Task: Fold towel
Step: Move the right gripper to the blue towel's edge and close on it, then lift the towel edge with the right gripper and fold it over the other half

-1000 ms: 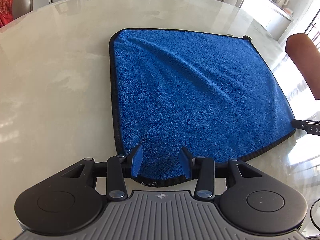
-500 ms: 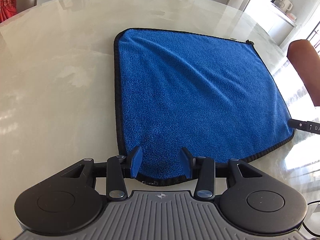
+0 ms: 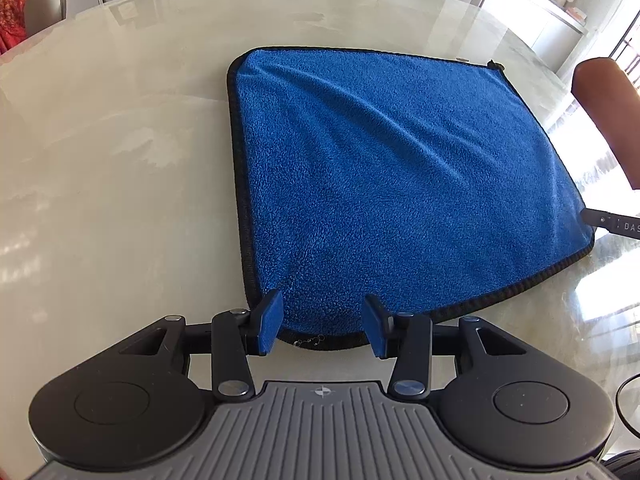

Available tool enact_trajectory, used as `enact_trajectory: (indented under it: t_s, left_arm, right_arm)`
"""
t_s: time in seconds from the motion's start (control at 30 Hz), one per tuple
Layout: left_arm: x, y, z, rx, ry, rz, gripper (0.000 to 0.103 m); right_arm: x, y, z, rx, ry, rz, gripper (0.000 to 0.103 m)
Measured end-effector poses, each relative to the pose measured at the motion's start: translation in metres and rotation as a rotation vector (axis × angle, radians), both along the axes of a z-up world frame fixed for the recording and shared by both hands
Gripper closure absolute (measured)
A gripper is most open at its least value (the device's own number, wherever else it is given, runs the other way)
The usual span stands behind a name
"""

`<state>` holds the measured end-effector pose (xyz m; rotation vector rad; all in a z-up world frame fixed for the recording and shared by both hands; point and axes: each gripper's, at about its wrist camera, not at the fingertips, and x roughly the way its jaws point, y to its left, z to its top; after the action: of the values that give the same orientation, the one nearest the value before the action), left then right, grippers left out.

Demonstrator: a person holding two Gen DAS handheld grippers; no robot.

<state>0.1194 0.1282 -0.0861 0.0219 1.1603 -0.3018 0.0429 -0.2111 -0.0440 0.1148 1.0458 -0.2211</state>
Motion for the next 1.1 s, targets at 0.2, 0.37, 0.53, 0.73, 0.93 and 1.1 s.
enact_trajectory:
  t_s: [0.2, 0.37, 0.53, 0.73, 0.93, 1.1]
  left_arm:
    - [0.003, 0.0, 0.006, -0.016, 0.002, 0.027, 0.057]
    - [0.01, -0.002, 0.013, -0.028, -0.038, 0.034, 0.052]
    - [0.014, -0.007, 0.003, -0.013, -0.003, 0.02, 0.052]
    - [0.013, -0.007, 0.0, -0.014, 0.007, 0.008, 0.05]
    - [0.016, -0.003, 0.001, -0.039, 0.021, 0.01, 0.049]
    - [0.017, 0.001, 0.003, -0.07, 0.027, 0.018, 0.049]
  right_arm:
    - [0.003, 0.0, 0.001, 0.027, 0.019, 0.005, 0.064]
    - [0.005, 0.005, 0.001, 0.003, 0.035, 0.03, 0.064]
    - [-0.001, 0.008, 0.001, 0.004, 0.013, 0.034, 0.07]
    - [-0.003, 0.011, 0.004, 0.099, -0.027, 0.027, 0.094]
    - [0.003, 0.013, 0.028, 0.192, -0.106, 0.046, 0.095]
    - [0.022, 0.035, 0.04, 0.307, -0.146, 0.132, 0.095]
